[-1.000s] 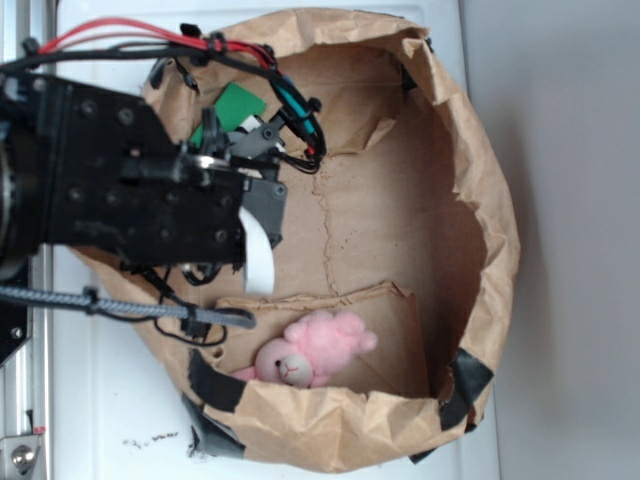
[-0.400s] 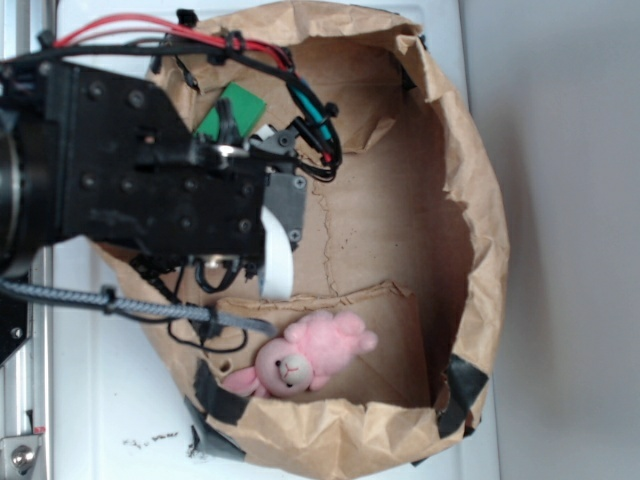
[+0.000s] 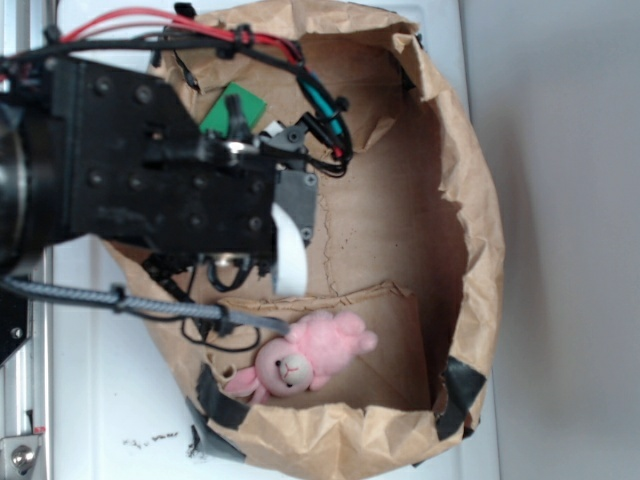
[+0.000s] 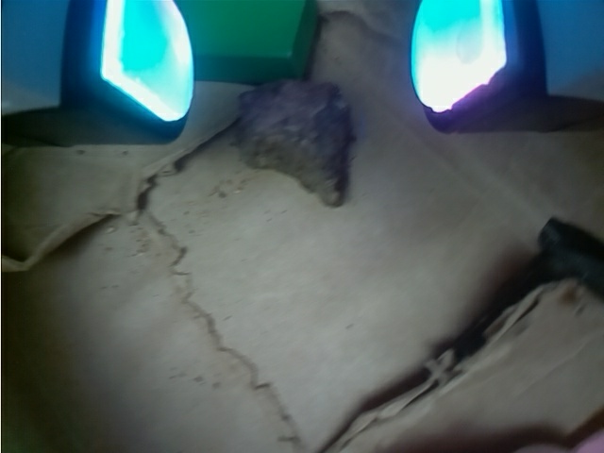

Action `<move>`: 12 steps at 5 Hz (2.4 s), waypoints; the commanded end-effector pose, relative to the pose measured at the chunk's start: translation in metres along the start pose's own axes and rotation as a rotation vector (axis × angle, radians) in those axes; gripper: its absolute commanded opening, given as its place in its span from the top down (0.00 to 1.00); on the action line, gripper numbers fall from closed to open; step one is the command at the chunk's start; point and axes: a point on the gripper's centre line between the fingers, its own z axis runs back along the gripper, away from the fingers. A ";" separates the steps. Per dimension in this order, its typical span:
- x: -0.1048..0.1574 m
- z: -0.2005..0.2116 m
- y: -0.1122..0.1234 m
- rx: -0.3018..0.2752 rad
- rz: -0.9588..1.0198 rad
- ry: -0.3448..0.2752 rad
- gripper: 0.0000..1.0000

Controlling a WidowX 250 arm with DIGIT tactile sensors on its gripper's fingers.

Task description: Grab the rock.

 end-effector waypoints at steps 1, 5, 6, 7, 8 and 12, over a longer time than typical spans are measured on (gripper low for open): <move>0.025 -0.002 -0.008 0.046 -0.045 -0.036 0.00; 0.021 -0.022 -0.021 0.097 -0.081 0.005 0.00; 0.020 -0.027 -0.019 0.118 -0.064 0.016 0.00; 0.022 -0.030 -0.015 0.125 -0.049 0.015 0.00; 0.024 -0.035 -0.014 0.143 -0.043 0.029 0.00; -0.003 -0.014 -0.002 0.106 -0.044 0.000 0.00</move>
